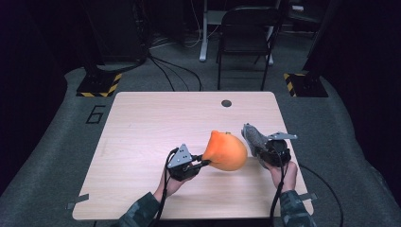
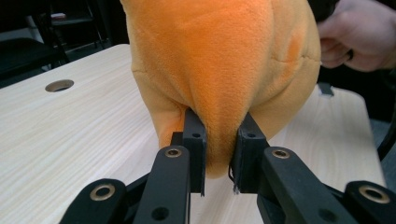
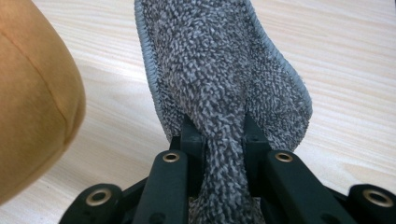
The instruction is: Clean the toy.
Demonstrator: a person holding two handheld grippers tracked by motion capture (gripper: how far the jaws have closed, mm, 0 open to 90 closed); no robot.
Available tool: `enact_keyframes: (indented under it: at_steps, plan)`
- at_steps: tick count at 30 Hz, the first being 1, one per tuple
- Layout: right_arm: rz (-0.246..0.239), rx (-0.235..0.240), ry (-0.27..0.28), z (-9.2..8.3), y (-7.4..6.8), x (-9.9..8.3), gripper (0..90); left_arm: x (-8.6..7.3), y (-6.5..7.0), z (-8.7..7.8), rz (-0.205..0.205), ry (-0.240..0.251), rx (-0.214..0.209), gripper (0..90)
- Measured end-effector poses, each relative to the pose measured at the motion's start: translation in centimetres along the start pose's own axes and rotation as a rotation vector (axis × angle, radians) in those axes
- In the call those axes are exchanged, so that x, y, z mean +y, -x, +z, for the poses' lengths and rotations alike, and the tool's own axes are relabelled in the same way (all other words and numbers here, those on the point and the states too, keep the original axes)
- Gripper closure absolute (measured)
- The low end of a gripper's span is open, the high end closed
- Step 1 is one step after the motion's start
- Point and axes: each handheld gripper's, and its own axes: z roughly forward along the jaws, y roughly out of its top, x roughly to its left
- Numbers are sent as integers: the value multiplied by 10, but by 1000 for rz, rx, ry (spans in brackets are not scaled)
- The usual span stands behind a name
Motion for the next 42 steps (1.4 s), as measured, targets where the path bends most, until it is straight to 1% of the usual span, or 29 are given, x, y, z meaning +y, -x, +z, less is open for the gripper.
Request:
enact_keyframes:
  at_steps: [1,3,4,5,6,7,8,10,12,13,16,17,18,19,20,21,22,24,25,27,30,34,35,36,37,38,39,41,42]
  plan:
    - [1,-4,0,-1,0,0,768,0,0,-1,-5,-2,7,783]
    - [0,-5,3,-2,1,1,768,0,0,-1,-30,-13,10,783]
    - [0,-5,3,-2,1,1,768,0,0,-1,-30,-13,10,783]
    - [0,-4,10,-5,2,3,769,0,-2,-2,-71,-11,9,783]
    - [12,-1,21,-7,2,3,769,0,-1,-2,-88,-8,18,783]
    - [16,-2,23,-9,2,4,769,-1,-1,-3,-106,-15,14,783]
    - [9,-3,27,-11,3,4,769,-1,-1,-3,-122,-10,14,783]
    - [7,-2,37,-13,4,6,769,-1,-1,-3,-125,-15,22,782]
    - [10,5,60,-20,4,10,770,-4,0,-1,-153,-36,31,782]
    - [12,8,65,-22,2,11,770,-6,-1,0,-183,-45,27,782]
    - [-8,17,77,-27,-6,16,770,-11,-4,4,-227,-63,37,781]
    - [-15,25,84,-29,-9,17,769,-13,-4,5,-257,-69,32,781]
    - [-25,30,88,-30,-12,19,770,-15,-6,6,-261,-76,33,781]
    - [-31,38,92,-32,-16,20,769,-17,-6,7,-278,-81,34,780]
    - [-30,55,96,-33,-20,22,769,-18,-6,9,-285,-89,36,780]
    - [-30,55,96,-33,-20,22,769,-18,-6,9,-285,-89,36,780]
    - [-46,80,103,-36,-30,26,769,-21,-6,12,-305,-100,32,779]
    - [-49,115,110,-39,-41,29,769,-24,-5,15,-329,-113,25,778]
    - [-53,134,111,-40,-47,31,769,-25,-4,16,-320,-124,32,778]
    - [-86,169,113,-41,-60,33,769,-26,-4,17,-321,-130,37,777]
    - [-118,218,108,-41,-81,36,769,-30,-4,20,-330,-146,50,775]
    - [-135,279,112,-36,-100,37,768,-33,-6,23,-336,-155,57,771]
    - [-135,279,112,-36,-100,37,768,-33,-6,23,-336,-155,57,770]
    - [-138,285,102,-34,-104,37,768,-33,-6,24,-332,-159,61,770]
    - [-138,302,83,-26,-108,35,767,-34,-6,25,-322,-161,62,770]
    - [-143,300,66,-21,-109,33,767,-35,-5,25,-312,-171,62,770]
    - [-144,296,52,-16,-109,31,766,-34,-4,26,-296,-164,73,770]
    - [-141,297,37,-8,-106,28,766,-33,-3,27,-277,-169,73,769]
    - [-132,292,29,-5,-105,27,767,-33,-3,28,-279,-169,68,769]
